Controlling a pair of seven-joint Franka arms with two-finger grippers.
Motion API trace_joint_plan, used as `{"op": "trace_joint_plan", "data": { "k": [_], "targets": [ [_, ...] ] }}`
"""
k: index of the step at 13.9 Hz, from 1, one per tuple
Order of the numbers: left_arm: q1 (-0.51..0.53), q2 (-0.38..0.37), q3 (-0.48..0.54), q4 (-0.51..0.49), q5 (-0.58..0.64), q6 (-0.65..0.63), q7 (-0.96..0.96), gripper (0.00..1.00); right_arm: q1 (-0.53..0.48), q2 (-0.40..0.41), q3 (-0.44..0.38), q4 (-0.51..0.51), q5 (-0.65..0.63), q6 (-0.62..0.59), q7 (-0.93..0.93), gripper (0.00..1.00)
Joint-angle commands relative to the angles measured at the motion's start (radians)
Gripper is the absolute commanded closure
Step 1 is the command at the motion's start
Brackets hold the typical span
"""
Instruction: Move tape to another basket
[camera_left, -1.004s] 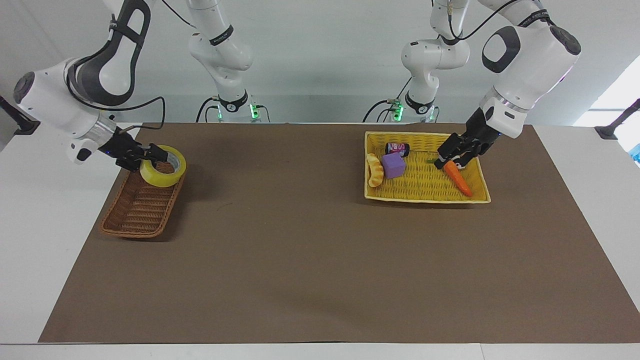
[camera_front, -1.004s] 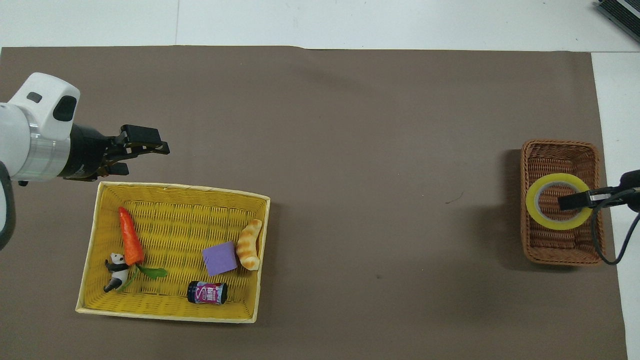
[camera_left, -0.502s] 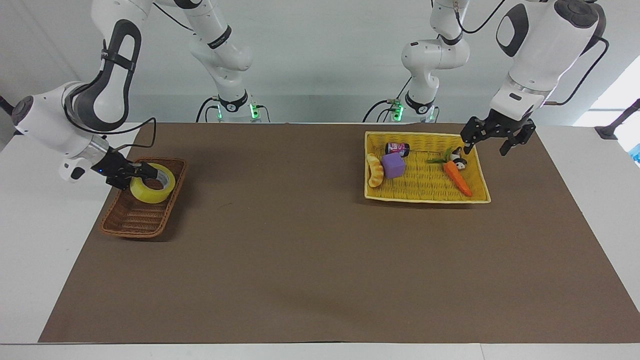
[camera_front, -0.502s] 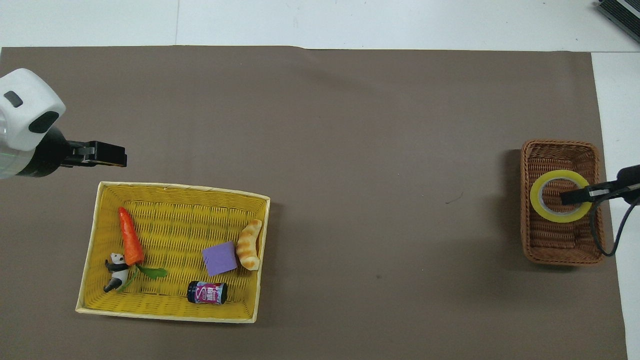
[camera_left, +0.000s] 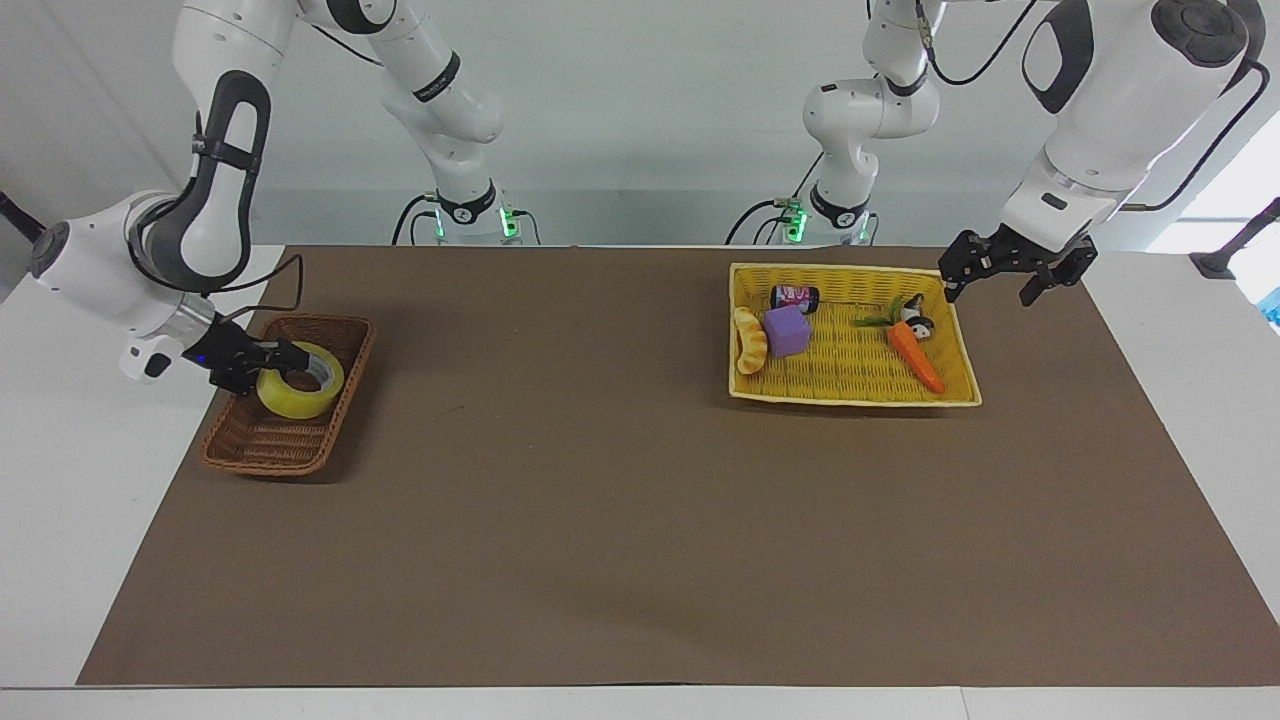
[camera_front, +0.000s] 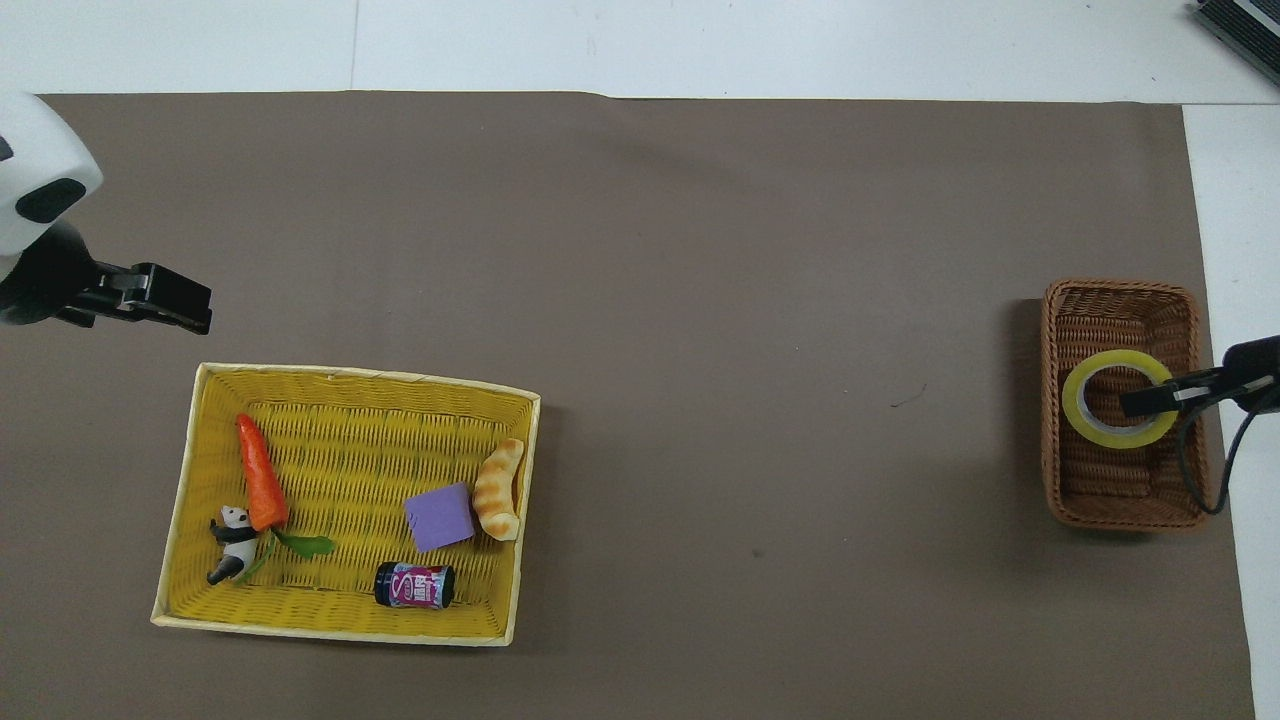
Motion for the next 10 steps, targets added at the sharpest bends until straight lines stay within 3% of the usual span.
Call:
{"op": "trace_joint_plan", "data": {
  "k": [1, 4, 10],
  "targets": [
    [0.018, 0.012, -0.011, 0.034, 0.016, -0.031, 0.015, 0.00, -0.011, -0.001, 0.010, 0.018, -0.030, -0.001, -0.006, 0.00],
    [0.016, 0.012, -0.011, 0.034, 0.016, -0.031, 0.013, 0.00, -0.013, 0.004, 0.011, 0.044, -0.018, -0.002, 0.004, 0.00],
    [0.027, 0.012, -0.010, 0.035, 0.002, -0.023, 0.010, 0.00, 0.016, -0.016, 0.024, 0.191, -0.033, -0.033, 0.086, 0.00]
  ]
}}
